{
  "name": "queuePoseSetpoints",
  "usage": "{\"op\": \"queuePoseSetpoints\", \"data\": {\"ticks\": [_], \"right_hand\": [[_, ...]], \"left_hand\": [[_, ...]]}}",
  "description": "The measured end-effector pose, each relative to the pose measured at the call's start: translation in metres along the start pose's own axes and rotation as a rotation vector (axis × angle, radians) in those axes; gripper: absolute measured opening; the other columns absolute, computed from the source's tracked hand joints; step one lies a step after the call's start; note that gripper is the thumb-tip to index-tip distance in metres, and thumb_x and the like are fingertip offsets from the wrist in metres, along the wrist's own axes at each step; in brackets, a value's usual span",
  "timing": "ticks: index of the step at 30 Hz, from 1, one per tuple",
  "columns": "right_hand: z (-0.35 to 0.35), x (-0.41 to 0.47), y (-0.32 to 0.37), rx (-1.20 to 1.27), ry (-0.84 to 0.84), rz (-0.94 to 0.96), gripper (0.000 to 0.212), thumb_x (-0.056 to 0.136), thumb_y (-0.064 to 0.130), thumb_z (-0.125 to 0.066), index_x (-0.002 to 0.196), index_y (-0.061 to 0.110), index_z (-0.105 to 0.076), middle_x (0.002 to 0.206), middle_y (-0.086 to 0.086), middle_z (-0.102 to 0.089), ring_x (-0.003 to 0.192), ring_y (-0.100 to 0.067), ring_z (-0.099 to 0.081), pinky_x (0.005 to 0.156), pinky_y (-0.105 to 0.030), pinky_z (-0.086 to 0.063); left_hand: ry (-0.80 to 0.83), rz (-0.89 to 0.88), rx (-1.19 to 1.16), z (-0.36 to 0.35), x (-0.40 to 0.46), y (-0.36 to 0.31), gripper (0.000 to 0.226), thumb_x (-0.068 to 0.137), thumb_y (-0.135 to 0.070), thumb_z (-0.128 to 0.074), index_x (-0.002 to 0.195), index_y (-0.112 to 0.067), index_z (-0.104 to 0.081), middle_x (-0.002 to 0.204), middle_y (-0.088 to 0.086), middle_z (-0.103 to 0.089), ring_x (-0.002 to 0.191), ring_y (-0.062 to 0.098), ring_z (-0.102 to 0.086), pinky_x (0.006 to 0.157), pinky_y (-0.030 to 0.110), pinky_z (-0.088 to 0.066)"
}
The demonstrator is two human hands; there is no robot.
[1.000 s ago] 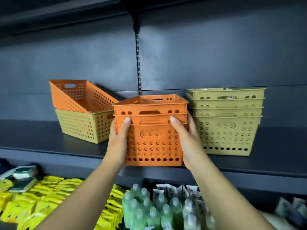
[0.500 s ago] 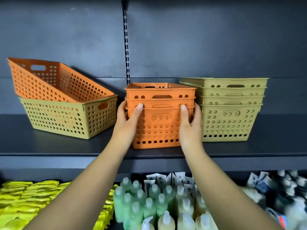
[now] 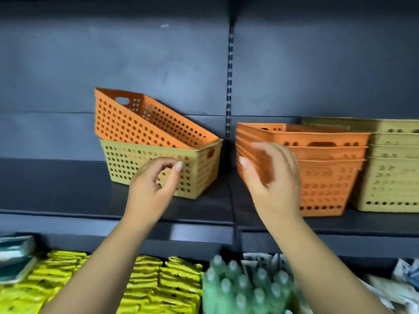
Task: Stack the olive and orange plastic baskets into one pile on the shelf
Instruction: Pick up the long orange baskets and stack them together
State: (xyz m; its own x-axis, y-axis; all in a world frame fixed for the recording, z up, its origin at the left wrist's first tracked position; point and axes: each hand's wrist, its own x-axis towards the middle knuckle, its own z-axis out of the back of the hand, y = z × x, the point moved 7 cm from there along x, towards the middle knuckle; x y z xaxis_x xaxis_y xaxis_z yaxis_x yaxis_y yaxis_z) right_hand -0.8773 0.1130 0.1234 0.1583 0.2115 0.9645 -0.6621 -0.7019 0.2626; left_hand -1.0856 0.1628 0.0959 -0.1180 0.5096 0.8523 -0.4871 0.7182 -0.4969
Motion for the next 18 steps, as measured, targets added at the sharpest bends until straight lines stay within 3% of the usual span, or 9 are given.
{"op": "queuePoseSetpoints", "data": {"ticks": [2,5,9,12,15,18], "right_hand": [[-0.044,0.01,0.017,-0.034,0.149,0.004,0.038,0.078,0.037,-0.054,0.1,0.008,-0.064,0.1,0.005,-0.057,0.099,-0.011,-0.046,0.085,-0.011,-0.028],[-0.104,0.02,0.014,-0.159,0.419,-0.146,0.04,0.081,0.039,-0.059,0.112,0.014,-0.059,0.117,-0.002,-0.061,0.111,-0.016,-0.05,0.089,-0.019,-0.031],[-0.147,0.025,0.001,-0.174,0.642,-0.348,0.041,0.084,0.039,-0.057,0.117,0.015,-0.058,0.121,-0.003,-0.063,0.112,-0.017,-0.056,0.091,-0.024,-0.039],[-0.162,0.029,0.001,-0.203,0.74,-0.301,0.03,0.086,0.035,-0.056,0.092,0.007,-0.068,0.098,-0.012,-0.07,0.09,-0.019,-0.062,0.074,-0.027,-0.043],[-0.168,0.032,0.0,-0.222,0.864,-0.322,0.036,0.087,0.032,-0.055,0.071,0.001,-0.061,0.074,-0.018,-0.061,0.064,-0.014,-0.049,0.058,-0.027,-0.034],[-0.169,0.037,0.005,-0.164,0.965,-0.377,0.033,0.086,0.031,-0.058,0.059,0.012,-0.059,0.05,0.006,-0.05,0.045,0.0,-0.044,0.044,-0.014,-0.031]], "left_hand": [[0.03,-0.043,0.086,0.019,0.008,0.019,0.036,0.078,-0.048,-0.044,0.086,-0.018,-0.063,0.083,-0.016,-0.058,0.086,0.002,-0.051,0.074,0.024,-0.039],[0.213,-0.083,0.224,0.029,0.005,0.047,0.046,0.078,-0.05,-0.04,0.088,-0.014,-0.065,0.089,-0.007,-0.062,0.088,0.008,-0.053,0.068,0.025,-0.04],[0.393,-0.168,0.347,0.038,-0.02,0.074,0.023,0.082,-0.046,-0.042,0.086,-0.03,-0.058,0.08,-0.007,-0.07,0.081,0.006,-0.054,0.059,0.023,-0.048],[0.452,-0.213,0.481,0.038,-0.03,0.082,0.028,0.082,-0.046,-0.042,0.083,-0.029,-0.065,0.077,-0.009,-0.072,0.072,0.007,-0.064,0.05,0.023,-0.049],[0.428,-0.201,0.523,0.035,-0.031,0.082,0.035,0.084,-0.045,-0.038,0.073,-0.026,-0.066,0.066,-0.007,-0.071,0.059,0.016,-0.068,0.039,0.022,-0.042],[0.417,-0.182,0.517,0.035,-0.031,0.083,0.041,0.086,-0.045,-0.035,0.069,-0.024,-0.065,0.065,-0.003,-0.071,0.063,0.016,-0.069,0.038,0.023,-0.047]]}}
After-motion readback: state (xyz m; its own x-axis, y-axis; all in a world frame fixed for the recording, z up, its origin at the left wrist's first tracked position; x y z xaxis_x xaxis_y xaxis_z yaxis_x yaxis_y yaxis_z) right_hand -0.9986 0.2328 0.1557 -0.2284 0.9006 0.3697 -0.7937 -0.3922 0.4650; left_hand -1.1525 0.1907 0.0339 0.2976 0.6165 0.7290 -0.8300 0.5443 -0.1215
